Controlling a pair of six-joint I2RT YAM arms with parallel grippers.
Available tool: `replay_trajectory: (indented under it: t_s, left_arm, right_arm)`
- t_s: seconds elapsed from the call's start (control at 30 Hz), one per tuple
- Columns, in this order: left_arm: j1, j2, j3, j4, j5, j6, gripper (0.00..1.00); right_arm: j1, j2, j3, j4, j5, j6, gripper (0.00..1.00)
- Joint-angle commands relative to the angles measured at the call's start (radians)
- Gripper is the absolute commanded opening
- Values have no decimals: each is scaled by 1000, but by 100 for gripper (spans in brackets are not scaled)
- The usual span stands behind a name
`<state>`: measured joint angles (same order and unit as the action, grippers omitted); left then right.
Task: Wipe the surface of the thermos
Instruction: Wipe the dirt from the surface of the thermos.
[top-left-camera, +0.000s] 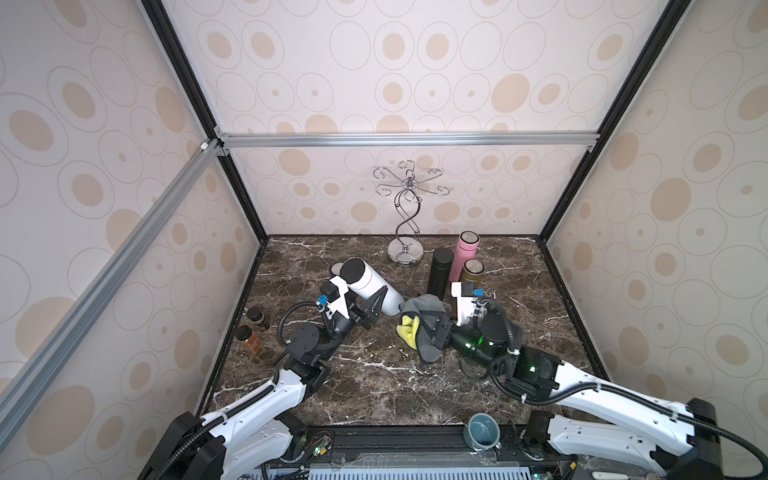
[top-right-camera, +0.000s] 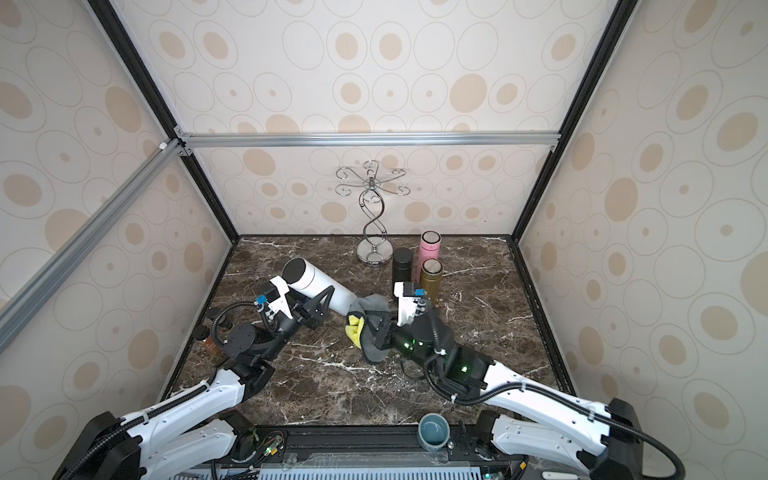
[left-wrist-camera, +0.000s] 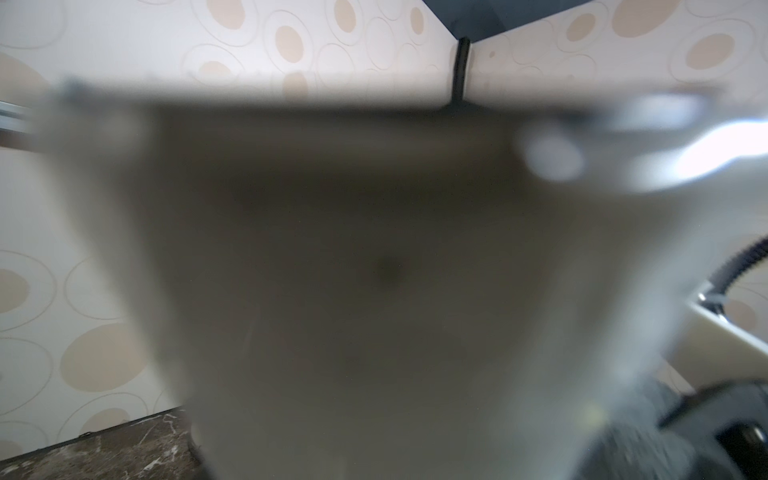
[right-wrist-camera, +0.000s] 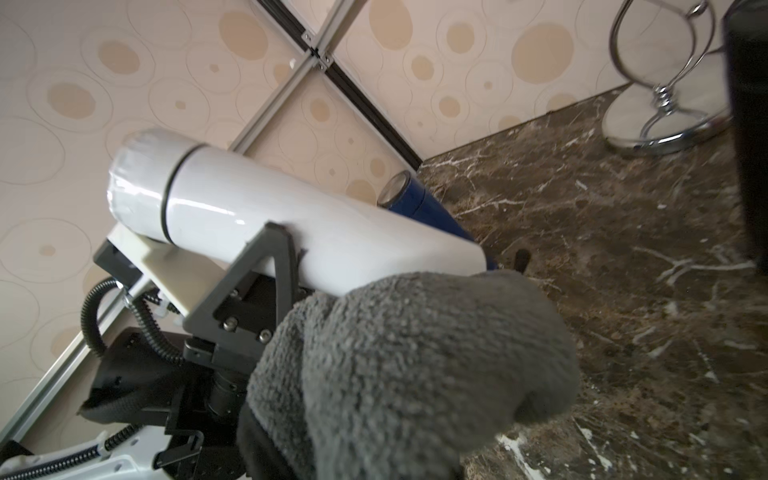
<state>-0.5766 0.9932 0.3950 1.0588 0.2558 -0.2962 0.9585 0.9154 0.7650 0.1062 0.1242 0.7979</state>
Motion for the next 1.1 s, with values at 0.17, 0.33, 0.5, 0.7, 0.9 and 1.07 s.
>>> replay_trajectory:
  t_s: [0.17, 0.33, 0.5, 0.7, 0.9, 1.07]
  left_arm:
    - [51, -30, 115, 7, 556, -31, 0]
    - [55, 39, 147, 74, 726, -104, 0]
    - [64, 159, 165, 300, 841, -276, 0]
    - [70, 210, 189, 334, 821, -285, 0]
    - [73, 215, 208, 290, 792, -254, 0]
    - [74, 218, 214, 233, 761, -215, 0]
  right_arm:
    - [-289, 39, 148, -196, -441, -43, 0]
    - [-352, 131, 227, -187, -549, -62, 0]
    - [-375, 250, 264, -50, -738, 13, 0]
    - [-367, 313, 235, 14, -838, 55, 0]
    - [-365, 257, 162, -160, -699, -55, 0]
    - [-366, 186, 131, -365, -537, -157, 0]
